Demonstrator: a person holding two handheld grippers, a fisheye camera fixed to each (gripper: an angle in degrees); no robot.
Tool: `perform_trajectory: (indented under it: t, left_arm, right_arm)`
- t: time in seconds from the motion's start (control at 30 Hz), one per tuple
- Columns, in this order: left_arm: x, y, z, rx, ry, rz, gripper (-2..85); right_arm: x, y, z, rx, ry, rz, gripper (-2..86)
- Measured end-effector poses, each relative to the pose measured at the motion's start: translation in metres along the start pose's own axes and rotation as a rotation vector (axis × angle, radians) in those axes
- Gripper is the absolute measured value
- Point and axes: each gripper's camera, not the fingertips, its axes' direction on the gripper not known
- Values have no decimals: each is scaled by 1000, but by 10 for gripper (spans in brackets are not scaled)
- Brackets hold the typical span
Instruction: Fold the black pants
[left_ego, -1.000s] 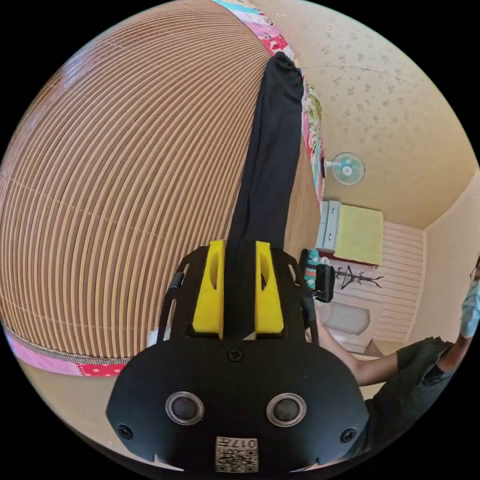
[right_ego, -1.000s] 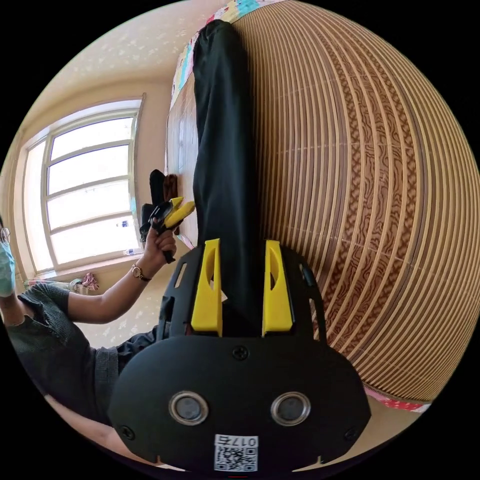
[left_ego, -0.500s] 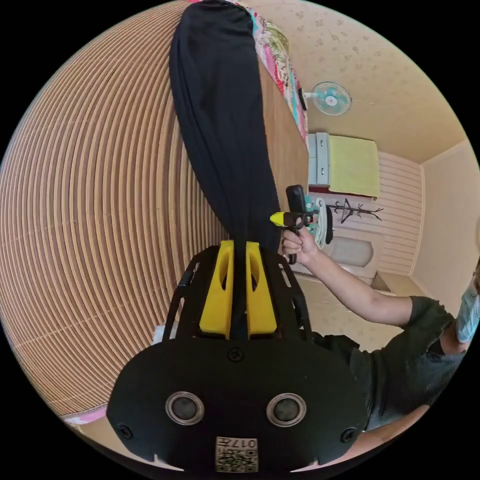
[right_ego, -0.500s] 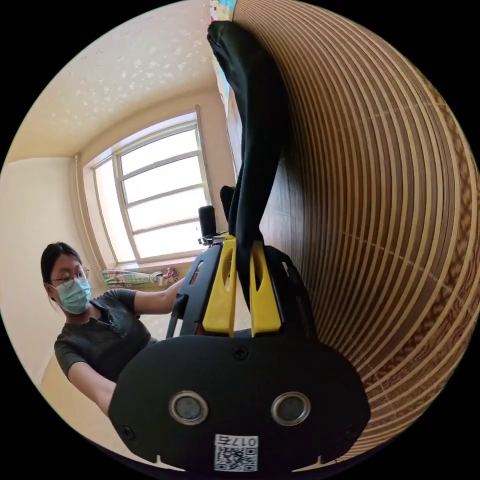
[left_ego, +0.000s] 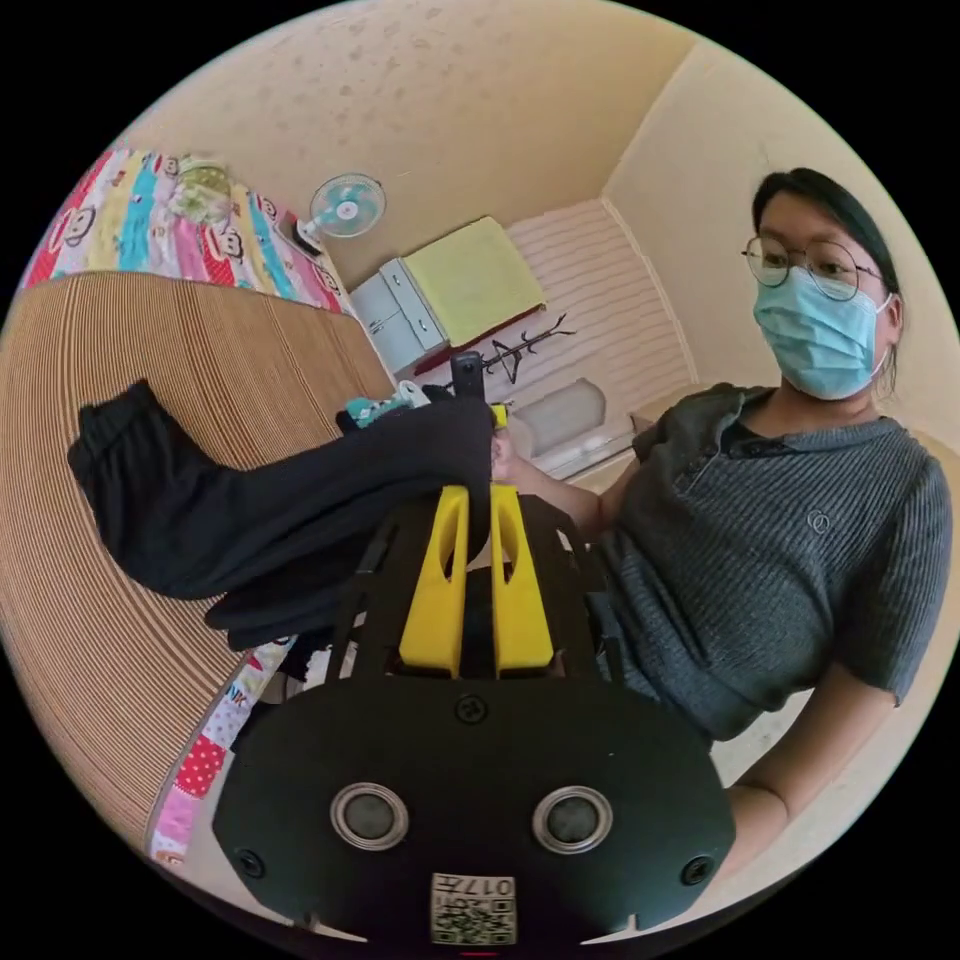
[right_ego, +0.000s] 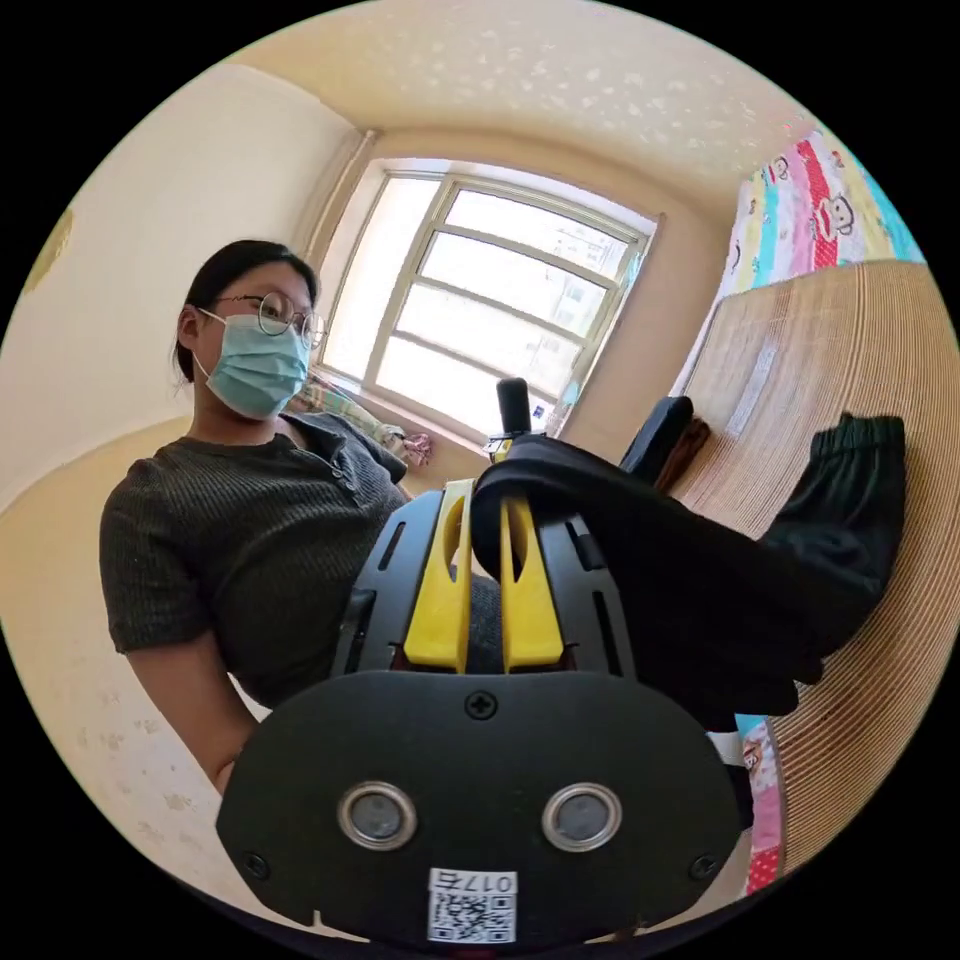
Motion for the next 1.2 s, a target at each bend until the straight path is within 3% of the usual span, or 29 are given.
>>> perform_trajectory:
  t: [0.13, 0.23, 0.4, 0.53, 0.67, 0.87, 1.03, 1.2]
  left_arm:
    - [110, -38, -26, 38, -75, 264, 41]
    - [140, -68, -46, 118, -175, 295, 42]
    - [87, -110, -63, 199, -368, 106, 42]
    - [4, -139, -77, 247, -464, -7, 41]
    - [-84, -157, -83, 191, -568, -106, 43]
    - [-186, -78, -33, -2, -605, -295, 49]
    - [-243, 55, 22, -124, -537, -600, 60]
    - [-290, 122, 1, 11, -386, -826, 125]
  right_arm:
    - [-99, -50, 2, -1, 66, -244, 1]
    - [-110, -87, -7, 35, 209, -205, 1]
    - [-49, -139, -15, 4, 474, -71, 3]
    - [28, -168, -26, 27, 513, 45, 6]
    - [79, -164, -16, -32, 686, 89, 12]
    - [150, -39, 20, -136, 705, 285, 32]
    - [214, 148, 33, -84, 626, 769, 77]
    - [232, 190, 8, 100, 510, 881, 136]
